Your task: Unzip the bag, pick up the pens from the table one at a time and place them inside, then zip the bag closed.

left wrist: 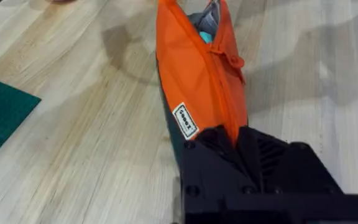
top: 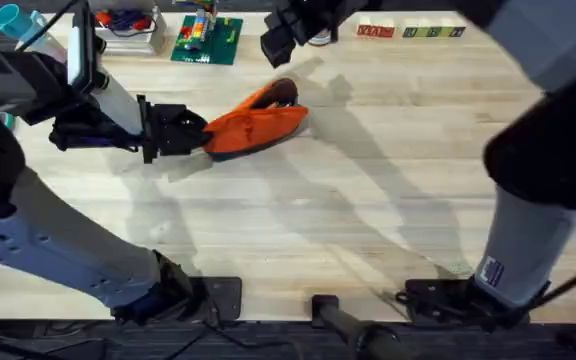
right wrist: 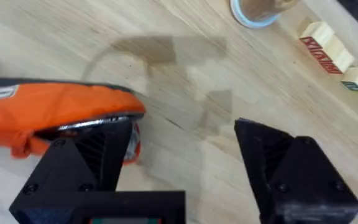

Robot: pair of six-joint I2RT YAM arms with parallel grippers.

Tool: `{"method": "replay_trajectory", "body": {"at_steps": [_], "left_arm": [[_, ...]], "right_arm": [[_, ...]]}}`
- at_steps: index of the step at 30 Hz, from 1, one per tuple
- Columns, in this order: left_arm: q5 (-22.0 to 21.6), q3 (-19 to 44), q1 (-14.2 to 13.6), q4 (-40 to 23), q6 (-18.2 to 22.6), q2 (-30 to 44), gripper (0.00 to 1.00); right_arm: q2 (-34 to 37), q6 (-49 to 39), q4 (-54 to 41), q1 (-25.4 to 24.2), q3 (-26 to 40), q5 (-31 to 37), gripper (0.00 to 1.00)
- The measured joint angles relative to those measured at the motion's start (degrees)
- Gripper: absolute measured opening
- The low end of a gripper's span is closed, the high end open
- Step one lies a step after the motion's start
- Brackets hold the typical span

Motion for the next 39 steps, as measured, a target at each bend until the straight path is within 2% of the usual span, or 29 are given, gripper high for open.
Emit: {"method": "replay_trajectory", "body": {"at_steps": [9, 20, 29, 34, 39], "left_arm": [[0.00, 0.00, 0.00, 0.00, -0.02, 0.02, 0.042], [0.00, 0.00, 0.00, -0.01, -0.01, 0.02, 0.042], [-0.02, 0.00, 0.00, 0.00, -0.02, 0.00, 0.042], [0.00, 0.00, 0.00, 0.00, -0.01, 0.01, 0.042], [-0.02, 0.00, 0.00, -0.02, 0.00, 0.02, 0.042]], "right_arm": [[-10.12, -1.40, -0.73, 0.00, -1.68, -0.14, 0.998], [-26.70, -2.44, 4.25, 0.00, -22.77, 3.09, 0.998], [-37.03, 2.08, 5.04, -0.02, -33.78, 4.43, 0.998], [-39.77, 6.14, 4.84, -0.02, -39.86, 3.96, 0.998], [-39.14, 10.37, 4.82, -0.02, -43.71, -1.41, 0.997]]}}
